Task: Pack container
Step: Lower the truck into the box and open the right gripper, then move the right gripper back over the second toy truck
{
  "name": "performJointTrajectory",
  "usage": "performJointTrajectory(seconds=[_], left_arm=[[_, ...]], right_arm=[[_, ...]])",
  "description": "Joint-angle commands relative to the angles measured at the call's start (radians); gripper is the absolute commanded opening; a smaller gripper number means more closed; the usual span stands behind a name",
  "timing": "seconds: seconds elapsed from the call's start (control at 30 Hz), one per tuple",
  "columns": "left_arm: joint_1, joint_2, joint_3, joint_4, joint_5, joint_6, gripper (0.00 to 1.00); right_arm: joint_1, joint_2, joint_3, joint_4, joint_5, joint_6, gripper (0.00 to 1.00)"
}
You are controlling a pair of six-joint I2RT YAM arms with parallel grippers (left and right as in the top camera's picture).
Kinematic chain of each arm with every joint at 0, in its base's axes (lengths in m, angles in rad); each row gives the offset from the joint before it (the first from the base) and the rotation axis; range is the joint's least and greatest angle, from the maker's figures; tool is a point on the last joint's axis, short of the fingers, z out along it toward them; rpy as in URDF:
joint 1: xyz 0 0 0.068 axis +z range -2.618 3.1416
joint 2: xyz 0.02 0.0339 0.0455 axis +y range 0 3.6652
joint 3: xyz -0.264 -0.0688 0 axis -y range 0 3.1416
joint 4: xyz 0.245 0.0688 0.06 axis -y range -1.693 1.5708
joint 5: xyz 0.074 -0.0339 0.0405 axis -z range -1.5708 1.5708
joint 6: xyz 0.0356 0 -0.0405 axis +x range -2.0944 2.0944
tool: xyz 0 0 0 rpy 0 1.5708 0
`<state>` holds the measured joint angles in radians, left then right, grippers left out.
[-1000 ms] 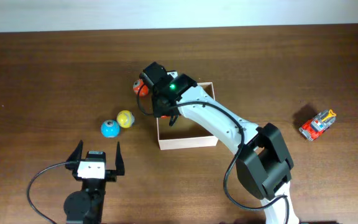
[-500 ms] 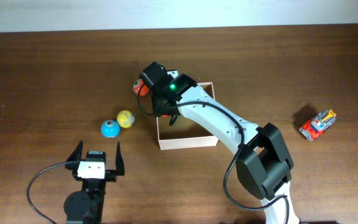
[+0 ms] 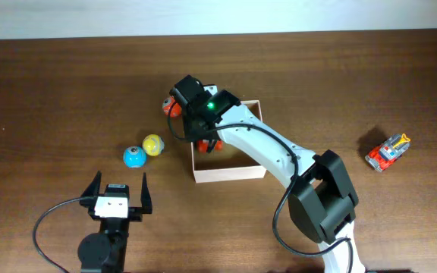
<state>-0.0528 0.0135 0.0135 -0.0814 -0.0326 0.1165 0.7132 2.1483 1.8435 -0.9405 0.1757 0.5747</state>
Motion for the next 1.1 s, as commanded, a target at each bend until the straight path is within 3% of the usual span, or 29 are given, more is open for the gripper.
performJointTrajectory(seconds=[0.0, 0.33, 0.73, 0.9, 1.07], left_arm=[[0.006, -0.008, -0.004, -0.002, 0.011, 0.016, 0.99], [0.006, -0.008, -0.004, -0.002, 0.011, 0.016, 0.99], [0.006, -0.008, -0.004, -0.002, 0.011, 0.016, 0.99], [0.006, -0.008, -0.004, -0.002, 0.011, 0.016, 0.99], [0.006, -0.008, -0.004, -0.002, 0.011, 0.016, 0.99]], right_arm=[[-0.002, 0.003, -0.005, 0.003, 0.021, 0.001, 0.76], [-0.010, 0.002, -0.004, 0.010, 0.039, -0.029, 0.76], [-0.087, -0.121, 0.125, -0.130, 0.052, -0.093, 0.62], [-0.170, -0.223, 0.139, -0.217, 0.073, -0.085, 0.62], [-0.333, -0.305, 0.139, -0.329, 0.084, 0.048, 0.67]])
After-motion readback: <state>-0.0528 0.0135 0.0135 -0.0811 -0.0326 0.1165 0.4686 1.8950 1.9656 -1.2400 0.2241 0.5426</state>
